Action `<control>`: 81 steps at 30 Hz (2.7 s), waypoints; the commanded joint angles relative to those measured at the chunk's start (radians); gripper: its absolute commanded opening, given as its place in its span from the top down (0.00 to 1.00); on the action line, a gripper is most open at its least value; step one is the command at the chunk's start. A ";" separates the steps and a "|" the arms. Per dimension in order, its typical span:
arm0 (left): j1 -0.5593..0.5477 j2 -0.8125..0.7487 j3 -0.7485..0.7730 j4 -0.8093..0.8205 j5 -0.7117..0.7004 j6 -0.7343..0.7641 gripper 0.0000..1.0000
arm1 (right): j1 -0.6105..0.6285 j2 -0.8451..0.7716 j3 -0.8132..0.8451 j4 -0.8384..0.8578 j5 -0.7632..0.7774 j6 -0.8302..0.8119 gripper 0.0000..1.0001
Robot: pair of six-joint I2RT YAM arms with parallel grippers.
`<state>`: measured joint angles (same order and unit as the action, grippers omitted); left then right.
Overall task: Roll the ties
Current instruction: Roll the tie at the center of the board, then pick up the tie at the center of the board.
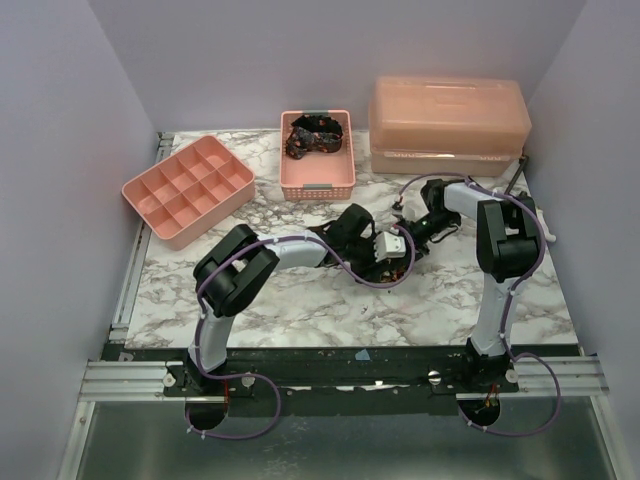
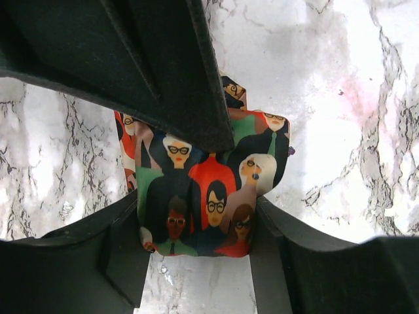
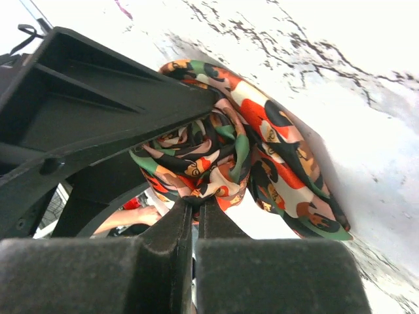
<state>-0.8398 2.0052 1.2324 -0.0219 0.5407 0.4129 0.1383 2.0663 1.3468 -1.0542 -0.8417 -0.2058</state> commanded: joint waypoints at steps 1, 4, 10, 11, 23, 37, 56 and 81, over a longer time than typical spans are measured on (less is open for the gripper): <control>0.003 0.027 -0.005 -0.037 0.047 -0.024 0.44 | 0.000 0.057 -0.035 0.109 0.247 -0.018 0.99; 0.002 0.042 0.031 -0.033 0.066 -0.032 0.43 | -0.002 0.064 -0.040 0.125 0.269 -0.021 0.99; -0.001 0.087 0.090 -0.104 0.041 -0.019 0.77 | -0.009 0.060 0.021 0.078 0.228 -0.026 0.86; -0.002 0.090 0.085 -0.118 0.032 -0.008 0.81 | -0.021 0.048 0.024 0.059 0.203 -0.029 0.74; -0.002 0.122 0.030 -0.204 -0.011 0.071 0.96 | -0.164 -0.013 0.039 0.010 0.047 -0.028 0.10; -0.002 0.125 0.067 -0.225 -0.016 0.066 0.96 | -0.138 0.090 -0.045 -0.003 -0.191 -0.177 0.31; 0.000 0.118 0.054 -0.210 0.005 0.026 0.88 | -0.086 0.045 -0.091 0.026 -0.208 -0.159 0.80; 0.073 -0.486 -0.291 0.221 0.056 0.014 0.02 | -0.040 -0.197 0.090 -0.112 -0.211 -0.245 0.99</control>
<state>-0.7872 1.5455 0.8982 0.2497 0.5236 0.3908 0.0723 1.9228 1.3846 -1.1076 -1.0405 -0.4007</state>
